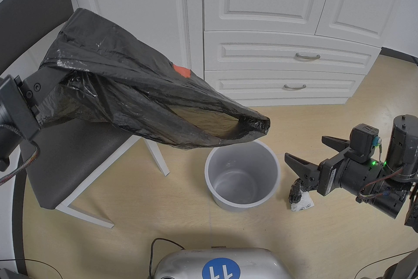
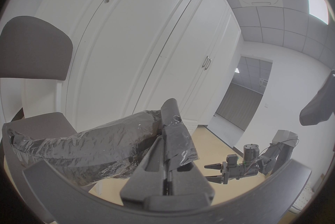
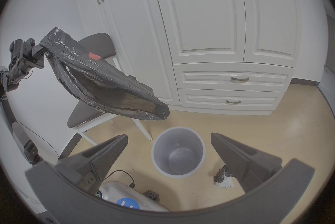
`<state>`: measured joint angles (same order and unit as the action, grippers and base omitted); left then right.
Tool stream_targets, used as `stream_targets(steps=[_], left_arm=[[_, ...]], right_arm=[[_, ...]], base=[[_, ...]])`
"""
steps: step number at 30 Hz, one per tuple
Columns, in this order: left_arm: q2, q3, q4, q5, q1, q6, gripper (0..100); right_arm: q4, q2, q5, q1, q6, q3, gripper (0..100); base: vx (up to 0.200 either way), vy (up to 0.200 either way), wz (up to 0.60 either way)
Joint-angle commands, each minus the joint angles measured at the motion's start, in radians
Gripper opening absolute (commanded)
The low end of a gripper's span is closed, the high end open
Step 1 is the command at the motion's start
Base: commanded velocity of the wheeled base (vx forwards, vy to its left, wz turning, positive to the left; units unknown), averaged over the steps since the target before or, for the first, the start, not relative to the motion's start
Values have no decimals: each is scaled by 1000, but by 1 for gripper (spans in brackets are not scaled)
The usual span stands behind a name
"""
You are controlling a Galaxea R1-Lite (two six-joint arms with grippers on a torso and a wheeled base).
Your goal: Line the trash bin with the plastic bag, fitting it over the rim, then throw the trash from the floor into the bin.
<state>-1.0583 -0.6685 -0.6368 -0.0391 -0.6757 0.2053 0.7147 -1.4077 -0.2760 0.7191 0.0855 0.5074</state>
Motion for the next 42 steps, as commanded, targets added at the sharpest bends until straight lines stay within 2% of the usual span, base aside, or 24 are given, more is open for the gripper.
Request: stream_targets(steps=[1, 15, 25, 33, 35, 37, 39, 42], left_arm=[[1, -2, -1, 1, -18, 2, 0], [20, 1, -1, 8, -64, -1, 0], [40, 6, -1, 25, -76, -3, 0], [40, 12, -35, 35, -82, 0, 0], [40, 15, -49, 36, -84, 0, 0], [38, 15, -73, 50, -84, 5, 0], [38, 15, -78, 54, -84, 5, 0], [38, 14, -95, 58, -84, 11, 0]], right_arm=[[0, -8, 0, -3, 2, 2, 100], [42, -66, -2, -4, 37, 14, 100], [175, -132, 1, -26, 51, 17, 100], [241, -185, 6, -26, 122, 37, 100], [261, -186, 17, -26, 140, 40, 100], [270, -183, 77, -26, 175, 36, 100], [270, -183, 89, -24, 184, 36, 100], [272, -183, 141, -15, 273, 40, 100]], base=[[0, 0, 0], [0, 0, 0], [0, 0, 0], [0, 0, 0], [0, 0, 0], [0, 0, 0], [0, 0, 0], [0, 0, 0]])
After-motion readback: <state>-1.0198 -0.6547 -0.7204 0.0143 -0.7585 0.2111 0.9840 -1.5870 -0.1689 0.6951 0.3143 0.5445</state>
